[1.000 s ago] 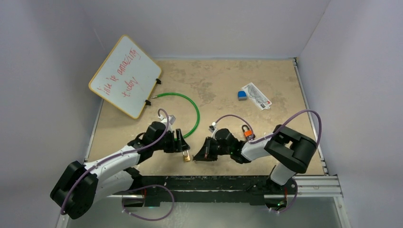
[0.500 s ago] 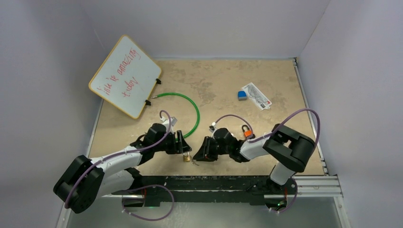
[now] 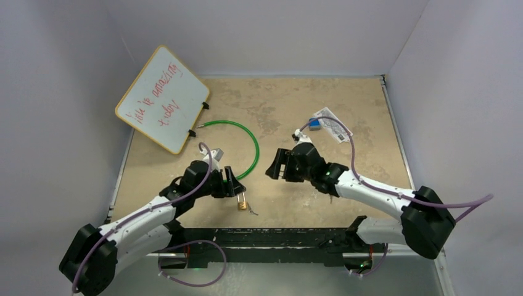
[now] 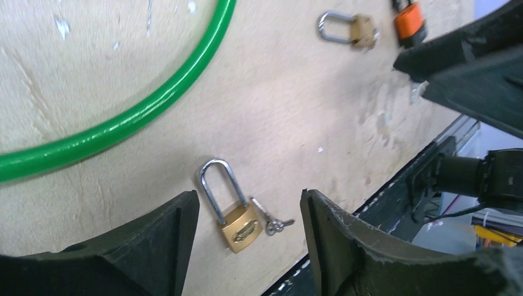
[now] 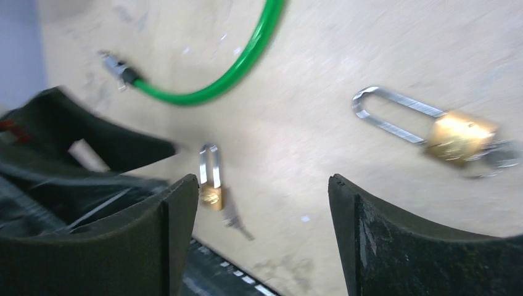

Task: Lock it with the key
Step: Place the key at the center of the board, then pick up the lock from the center of the board.

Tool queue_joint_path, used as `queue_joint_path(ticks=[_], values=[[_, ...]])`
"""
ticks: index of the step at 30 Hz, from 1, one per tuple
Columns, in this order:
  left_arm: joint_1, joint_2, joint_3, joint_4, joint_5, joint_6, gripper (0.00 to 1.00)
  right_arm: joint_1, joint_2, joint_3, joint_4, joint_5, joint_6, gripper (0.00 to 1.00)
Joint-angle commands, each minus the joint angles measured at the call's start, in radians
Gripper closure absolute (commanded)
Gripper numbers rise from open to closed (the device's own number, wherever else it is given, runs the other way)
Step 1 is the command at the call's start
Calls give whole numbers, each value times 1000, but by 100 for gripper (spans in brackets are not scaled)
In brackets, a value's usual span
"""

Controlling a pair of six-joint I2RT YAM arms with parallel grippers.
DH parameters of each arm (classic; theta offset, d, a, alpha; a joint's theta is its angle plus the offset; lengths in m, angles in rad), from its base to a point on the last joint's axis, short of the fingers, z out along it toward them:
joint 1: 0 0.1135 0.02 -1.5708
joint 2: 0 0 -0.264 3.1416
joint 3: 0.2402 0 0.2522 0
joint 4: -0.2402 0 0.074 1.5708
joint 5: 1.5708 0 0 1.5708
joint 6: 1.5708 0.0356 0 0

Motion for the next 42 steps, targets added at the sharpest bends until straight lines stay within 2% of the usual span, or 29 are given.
queue_joint_path(ticks=[1,9,23,38,42], values=[[1,-86,64,-46,-50,19,36,-44,22,109,-301,186,-261,20],[2,-172,90,-127,-75,48,35,-90,197,241,-405,167,-436,18],[1,-194,90,-161,-69,54,35,-132,375,357,-373,66,-586,17],[1,-189,99,-168,-66,63,35,-139,383,302,-364,-137,-645,20],[0,-185,101,-165,-64,62,35,-139,366,282,-353,-133,-633,24]])
